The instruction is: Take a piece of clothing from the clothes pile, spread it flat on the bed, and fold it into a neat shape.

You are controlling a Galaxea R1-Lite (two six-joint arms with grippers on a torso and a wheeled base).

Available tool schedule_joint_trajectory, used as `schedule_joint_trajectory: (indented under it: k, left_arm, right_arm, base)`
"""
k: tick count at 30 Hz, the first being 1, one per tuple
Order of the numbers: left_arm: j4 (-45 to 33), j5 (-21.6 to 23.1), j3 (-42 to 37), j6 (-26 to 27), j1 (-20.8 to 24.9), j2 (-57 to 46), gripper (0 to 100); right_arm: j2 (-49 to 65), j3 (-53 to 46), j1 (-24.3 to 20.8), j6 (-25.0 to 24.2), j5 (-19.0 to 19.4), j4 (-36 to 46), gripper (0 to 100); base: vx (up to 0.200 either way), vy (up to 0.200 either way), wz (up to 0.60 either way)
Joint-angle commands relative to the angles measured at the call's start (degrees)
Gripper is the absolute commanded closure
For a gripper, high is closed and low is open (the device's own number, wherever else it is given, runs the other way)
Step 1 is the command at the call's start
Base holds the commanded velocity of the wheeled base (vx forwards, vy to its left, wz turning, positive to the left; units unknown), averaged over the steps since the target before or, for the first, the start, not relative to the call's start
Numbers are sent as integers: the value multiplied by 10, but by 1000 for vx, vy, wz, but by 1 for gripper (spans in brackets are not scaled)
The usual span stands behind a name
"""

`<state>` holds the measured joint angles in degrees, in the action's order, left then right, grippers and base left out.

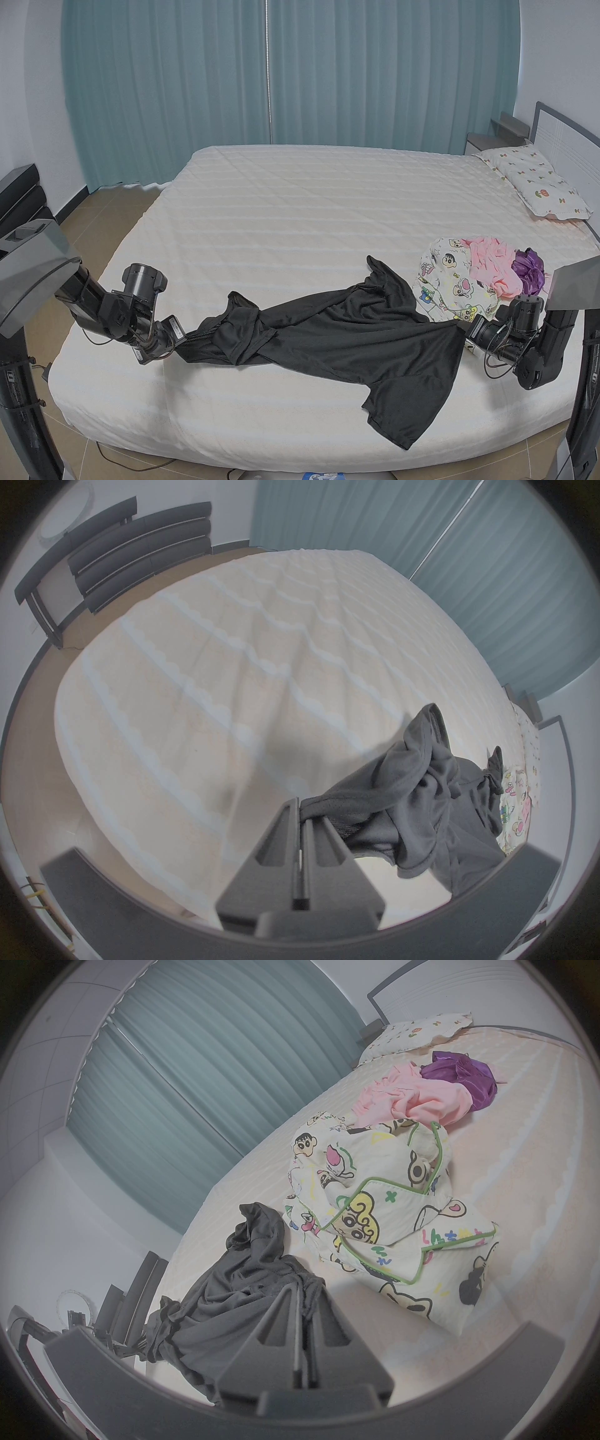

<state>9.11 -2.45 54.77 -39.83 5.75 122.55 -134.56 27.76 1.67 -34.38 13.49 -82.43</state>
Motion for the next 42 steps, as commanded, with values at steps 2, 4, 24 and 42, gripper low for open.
schedule_joint_trajectory:
  k: [2,4,24,42]
  left_arm:
    - [-8,-2,17,5,-32,-2,100]
    - [-10,0,19,5,-37,-2,100]
    - [6,106,54,-92,-5,-23,0]
    - [-19,43,235,-64,116,112,0]
  right_arm:
    - [-15,2,0,1,0,-6,100]
    - [-18,3,0,1,0,-7,100]
    - [76,-63,-40,-10,29,-7,0]
    - [60,-103,-100,-19,28,-9,0]
  base:
    - [0,0,0]
    - [0,0,0]
    - [0,0,0]
    - [0,0,0]
